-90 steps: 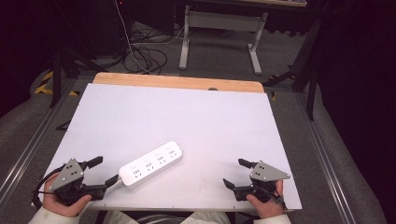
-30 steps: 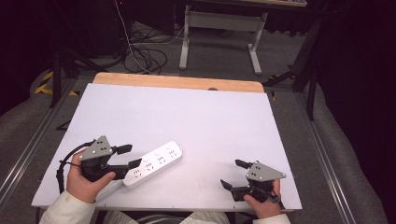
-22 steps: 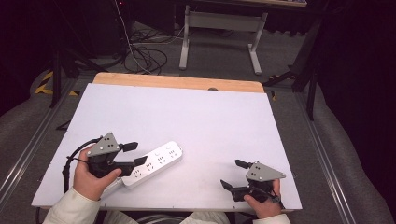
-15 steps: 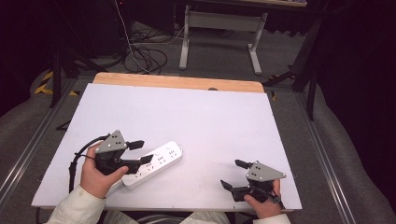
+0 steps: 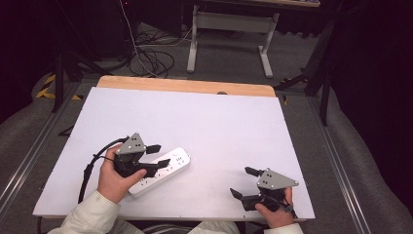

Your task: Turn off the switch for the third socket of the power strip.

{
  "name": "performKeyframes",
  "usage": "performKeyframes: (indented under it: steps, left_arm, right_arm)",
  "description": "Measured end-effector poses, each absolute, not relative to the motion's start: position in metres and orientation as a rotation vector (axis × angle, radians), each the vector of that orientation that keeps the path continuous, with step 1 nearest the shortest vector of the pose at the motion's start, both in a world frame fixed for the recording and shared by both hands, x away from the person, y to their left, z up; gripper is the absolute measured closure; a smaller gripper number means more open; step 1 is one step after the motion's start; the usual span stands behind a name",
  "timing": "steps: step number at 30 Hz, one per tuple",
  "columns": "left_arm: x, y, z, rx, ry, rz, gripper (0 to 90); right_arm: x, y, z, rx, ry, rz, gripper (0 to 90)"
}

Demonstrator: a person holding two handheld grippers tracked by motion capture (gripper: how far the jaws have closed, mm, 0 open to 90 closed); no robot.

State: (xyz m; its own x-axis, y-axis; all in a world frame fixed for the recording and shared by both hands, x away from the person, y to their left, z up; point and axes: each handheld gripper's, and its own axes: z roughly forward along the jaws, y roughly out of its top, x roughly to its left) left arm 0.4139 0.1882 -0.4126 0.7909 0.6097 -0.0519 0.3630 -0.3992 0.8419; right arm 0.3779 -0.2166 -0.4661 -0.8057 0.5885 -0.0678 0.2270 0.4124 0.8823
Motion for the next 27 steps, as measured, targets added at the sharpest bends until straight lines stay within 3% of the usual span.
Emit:
performKeyframes:
  steps: [12, 14, 24, 27]
  left_arm:
    - [0.424, 0.183, -0.421, 2.036, 0.737, 0.297, 49.1]
    - [0.425, 0.183, -0.422, 2.055, 0.742, 0.299, 60.0]
    - [0.431, 0.179, -0.430, 2.069, 0.829, 0.236, 89.9]
    - [0.434, 0.178, -0.433, 2.092, 0.840, 0.251, 90.0]
  right_arm:
    - [0.379, -0.217, -0.466, 0.697, 2.305, 1.362, 14.9]
    - [0.378, -0.217, -0.466, 0.699, 2.305, 1.360, 14.9]
    - [0.379, -0.217, -0.467, 0.697, 2.311, 1.358, 14.9]
    - [0.379, -0.217, -0.467, 0.697, 2.313, 1.357, 14.9]
